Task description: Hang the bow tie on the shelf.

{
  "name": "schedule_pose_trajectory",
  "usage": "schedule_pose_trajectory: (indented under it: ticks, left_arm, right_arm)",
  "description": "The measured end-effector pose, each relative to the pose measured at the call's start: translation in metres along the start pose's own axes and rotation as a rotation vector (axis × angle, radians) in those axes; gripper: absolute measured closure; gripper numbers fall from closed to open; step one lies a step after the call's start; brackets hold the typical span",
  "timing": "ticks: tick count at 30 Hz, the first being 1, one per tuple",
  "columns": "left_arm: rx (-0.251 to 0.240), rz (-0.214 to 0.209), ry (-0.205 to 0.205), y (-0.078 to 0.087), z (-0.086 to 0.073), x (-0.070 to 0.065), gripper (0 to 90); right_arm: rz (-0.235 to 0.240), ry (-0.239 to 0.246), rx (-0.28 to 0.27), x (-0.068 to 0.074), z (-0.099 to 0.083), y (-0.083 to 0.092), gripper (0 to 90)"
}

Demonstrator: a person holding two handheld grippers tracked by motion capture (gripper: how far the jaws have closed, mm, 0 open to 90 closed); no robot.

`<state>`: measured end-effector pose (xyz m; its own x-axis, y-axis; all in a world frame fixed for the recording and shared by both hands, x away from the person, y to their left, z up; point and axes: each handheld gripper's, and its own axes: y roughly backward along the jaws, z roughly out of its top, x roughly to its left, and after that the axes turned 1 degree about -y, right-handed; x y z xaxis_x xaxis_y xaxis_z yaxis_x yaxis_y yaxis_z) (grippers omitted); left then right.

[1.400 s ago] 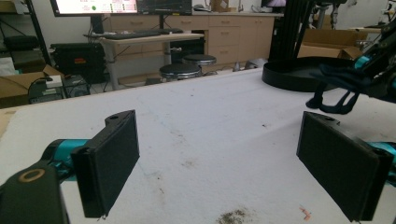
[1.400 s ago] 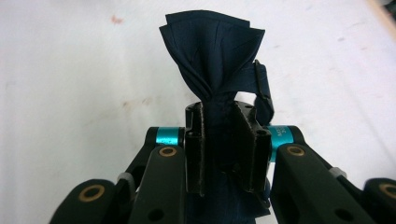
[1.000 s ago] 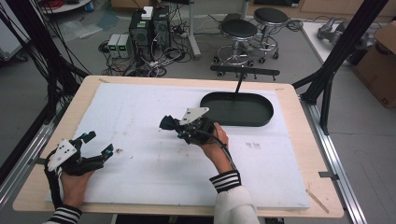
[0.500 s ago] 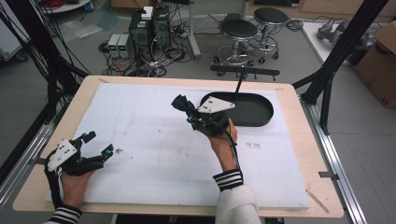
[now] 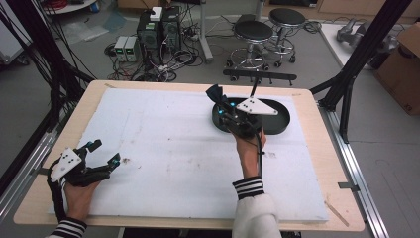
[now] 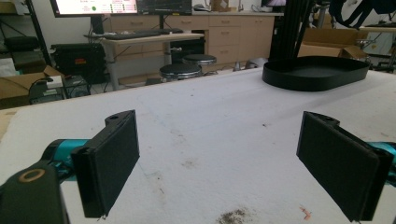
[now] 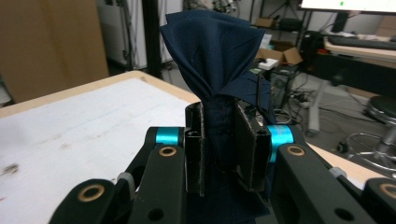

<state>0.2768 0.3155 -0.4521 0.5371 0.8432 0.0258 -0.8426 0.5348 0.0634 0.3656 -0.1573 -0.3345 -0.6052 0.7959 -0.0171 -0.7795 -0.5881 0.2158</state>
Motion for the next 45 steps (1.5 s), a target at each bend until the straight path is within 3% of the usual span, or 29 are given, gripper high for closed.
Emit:
schedule_pose_trajectory:
  ticks: [5,6,18,23,27,38,45]
  left_arm:
    - [-0.001,0.0,0.0,0.0,0.0,0.0,13.4]
    - [-0.001,0.0,0.001,0.0,0.0,0.0,13.4]
    - [0.001,0.0,0.005,0.0,0.0,0.0,13.4]
    - [-0.002,0.0,0.008,0.0,0.0,0.001,13.4]
    - [-0.001,0.0,0.008,0.0,0.0,0.001,13.4]
    - [-0.002,-0.001,0.013,0.0,0.0,0.001,13.4]
    - [0.0,-0.004,0.014,0.0,0.0,0.002,13.4]
  right_arm:
    - [-0.05,-0.001,-0.015,-0.01,0.003,0.006,74.6]
    - [-0.075,-0.022,-0.034,-0.016,0.004,0.01,74.6]
    - [-0.142,-0.092,-0.103,-0.046,0.012,0.029,74.6]
    - [-0.178,-0.086,-0.111,-0.053,0.015,0.029,74.6]
    - [-0.205,-0.085,-0.103,-0.061,0.016,0.023,74.6]
    - [-0.225,-0.068,-0.084,-0.072,0.022,-0.002,74.6]
    - [-0.24,-0.073,-0.072,-0.076,0.014,-0.02,74.6]
